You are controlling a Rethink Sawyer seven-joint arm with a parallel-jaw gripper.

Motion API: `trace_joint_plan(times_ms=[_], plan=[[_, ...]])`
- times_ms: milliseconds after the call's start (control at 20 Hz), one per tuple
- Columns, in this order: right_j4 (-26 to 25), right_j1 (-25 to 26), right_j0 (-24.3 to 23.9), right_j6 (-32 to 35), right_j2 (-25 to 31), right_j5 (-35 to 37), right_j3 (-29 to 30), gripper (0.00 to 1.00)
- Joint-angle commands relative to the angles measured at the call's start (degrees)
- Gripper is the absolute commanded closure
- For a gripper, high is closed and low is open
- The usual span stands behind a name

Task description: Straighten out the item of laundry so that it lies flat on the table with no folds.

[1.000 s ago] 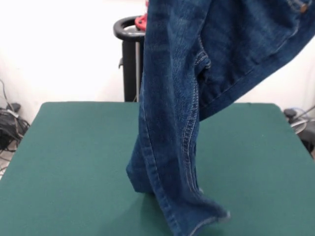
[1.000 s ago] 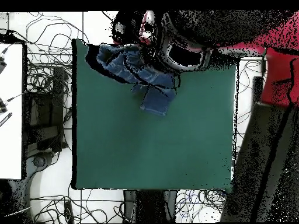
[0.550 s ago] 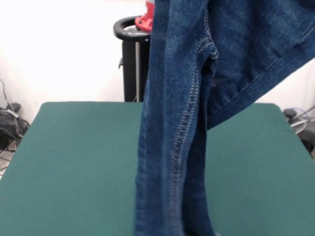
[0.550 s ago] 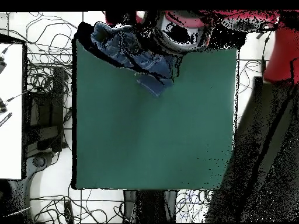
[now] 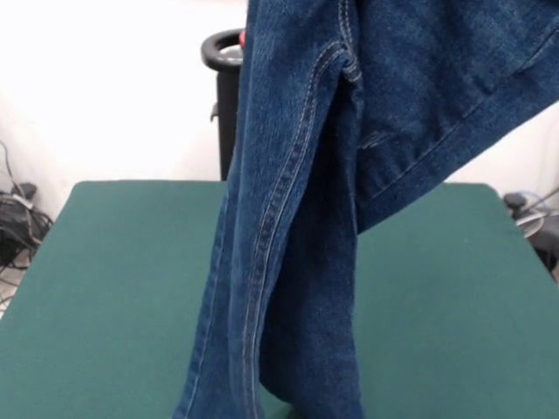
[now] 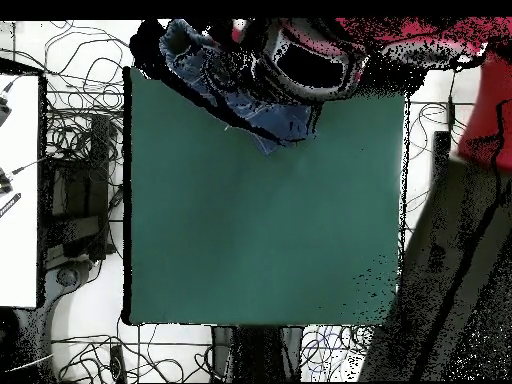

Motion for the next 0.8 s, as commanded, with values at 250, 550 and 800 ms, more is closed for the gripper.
trace_joint_plan(times_ms=[250, 550, 800], plan=[[6.5, -9.7, 3.4, 15.0, -4.4, -1.8, 11.2, 1.00], [5.5, -7.5, 5.6, 18.1, -3.8, 1.5, 5.7, 1.00], [7.3, -10.9, 6.9, 15.2, -6.2, -3.0, 16.2, 1.00]])
